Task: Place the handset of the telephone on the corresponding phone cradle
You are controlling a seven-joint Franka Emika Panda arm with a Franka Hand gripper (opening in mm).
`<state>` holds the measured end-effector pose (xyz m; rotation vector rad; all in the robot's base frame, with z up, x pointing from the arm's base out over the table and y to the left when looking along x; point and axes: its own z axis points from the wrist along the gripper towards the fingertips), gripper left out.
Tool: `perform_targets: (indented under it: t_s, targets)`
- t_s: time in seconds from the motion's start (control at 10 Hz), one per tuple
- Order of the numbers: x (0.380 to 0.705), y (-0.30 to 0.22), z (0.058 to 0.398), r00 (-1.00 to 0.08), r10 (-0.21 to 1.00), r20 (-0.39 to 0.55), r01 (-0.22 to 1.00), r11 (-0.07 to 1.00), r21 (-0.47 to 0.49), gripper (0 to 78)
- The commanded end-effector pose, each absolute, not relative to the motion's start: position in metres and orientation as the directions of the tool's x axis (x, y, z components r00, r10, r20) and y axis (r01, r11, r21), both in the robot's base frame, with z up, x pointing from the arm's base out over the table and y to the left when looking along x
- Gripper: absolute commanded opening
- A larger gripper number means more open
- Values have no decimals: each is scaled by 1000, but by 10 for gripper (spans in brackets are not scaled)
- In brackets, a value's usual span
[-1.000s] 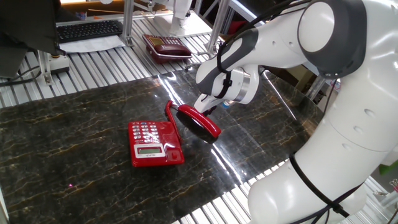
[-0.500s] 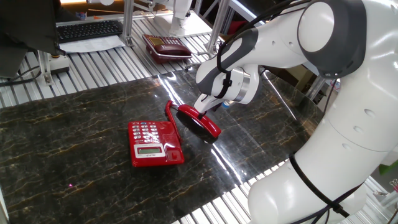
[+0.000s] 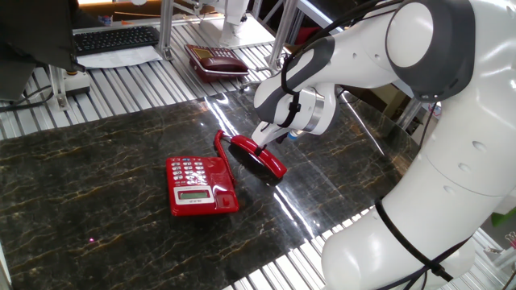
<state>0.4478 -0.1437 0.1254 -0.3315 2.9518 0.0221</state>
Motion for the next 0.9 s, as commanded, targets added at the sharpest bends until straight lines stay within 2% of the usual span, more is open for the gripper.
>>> perform_targets:
  t_s: [0.1,0.4,0.9]
  targets:
    - [448,-144,126,-978,-195,-70,-194,981,-17,774]
    - [449,-144,126,-978,-204,-51,-203,979,-18,774]
    - [448,-142,103,-978,-200,-65,-199,980,-18,774]
